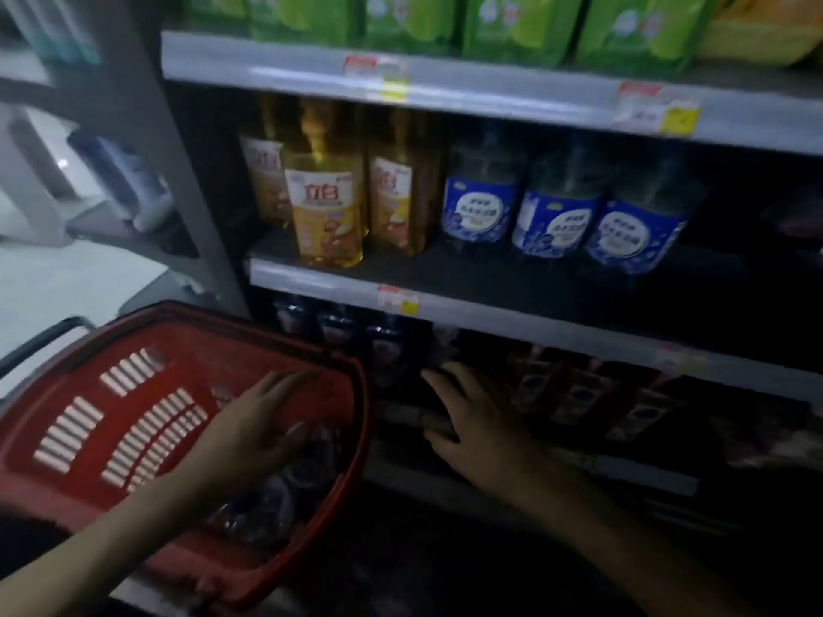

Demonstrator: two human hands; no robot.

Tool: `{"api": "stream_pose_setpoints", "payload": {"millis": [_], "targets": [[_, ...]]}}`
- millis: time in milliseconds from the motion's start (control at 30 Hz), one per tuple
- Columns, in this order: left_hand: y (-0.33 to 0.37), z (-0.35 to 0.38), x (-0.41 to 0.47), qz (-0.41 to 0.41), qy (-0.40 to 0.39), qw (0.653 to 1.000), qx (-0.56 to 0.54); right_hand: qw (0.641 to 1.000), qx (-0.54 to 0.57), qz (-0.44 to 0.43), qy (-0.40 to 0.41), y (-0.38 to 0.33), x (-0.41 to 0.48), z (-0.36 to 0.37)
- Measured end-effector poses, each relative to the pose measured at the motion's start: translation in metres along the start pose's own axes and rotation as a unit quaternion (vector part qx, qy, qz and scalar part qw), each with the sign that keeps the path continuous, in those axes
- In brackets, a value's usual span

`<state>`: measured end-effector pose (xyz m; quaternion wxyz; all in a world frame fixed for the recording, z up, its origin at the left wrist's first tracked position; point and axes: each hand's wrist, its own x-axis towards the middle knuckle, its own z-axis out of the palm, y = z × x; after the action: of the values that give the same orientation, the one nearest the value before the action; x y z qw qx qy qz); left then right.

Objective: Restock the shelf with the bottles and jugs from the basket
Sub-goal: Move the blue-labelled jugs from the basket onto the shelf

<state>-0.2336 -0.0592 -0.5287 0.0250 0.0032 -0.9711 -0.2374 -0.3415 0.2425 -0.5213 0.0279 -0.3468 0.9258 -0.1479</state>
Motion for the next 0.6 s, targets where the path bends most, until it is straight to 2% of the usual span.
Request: {"api": "stream_pose_setpoints", "payload": {"millis": [100,200,300,367,467,600], "targets": [[-0.03,0.021,-0.018,-0.039,-0.017,0.998,0.039,0.996,0.015,-0.049,-0.078,-0.021,-0.006,0.033],[-0.038,0.038,-0.033,-0.035,-0.039,0.995,0.09,0.983,-0.029,-0.13,-0.123,-0.038,-0.013,0.059],[-0.061,0.037,-0.052,-0.035,-0.062,0.989,0.128,0.971,-0.073,-0.206,-0.099,-0.052,-0.006,0.076],[-0.084,0.026,-0.063,-0.066,-0.056,0.986,0.144,0.955,-0.1,-0.265,-0.088,-0.064,0.001,0.085],[-0.114,0.005,-0.072,-0.134,-0.01,0.973,0.189,0.93,-0.178,-0.304,-0.103,-0.073,0.01,0.091],[-0.139,-0.014,-0.078,-0.264,0.053,0.948,0.173,0.925,-0.175,-0.331,-0.072,-0.059,0.017,0.093]]}}
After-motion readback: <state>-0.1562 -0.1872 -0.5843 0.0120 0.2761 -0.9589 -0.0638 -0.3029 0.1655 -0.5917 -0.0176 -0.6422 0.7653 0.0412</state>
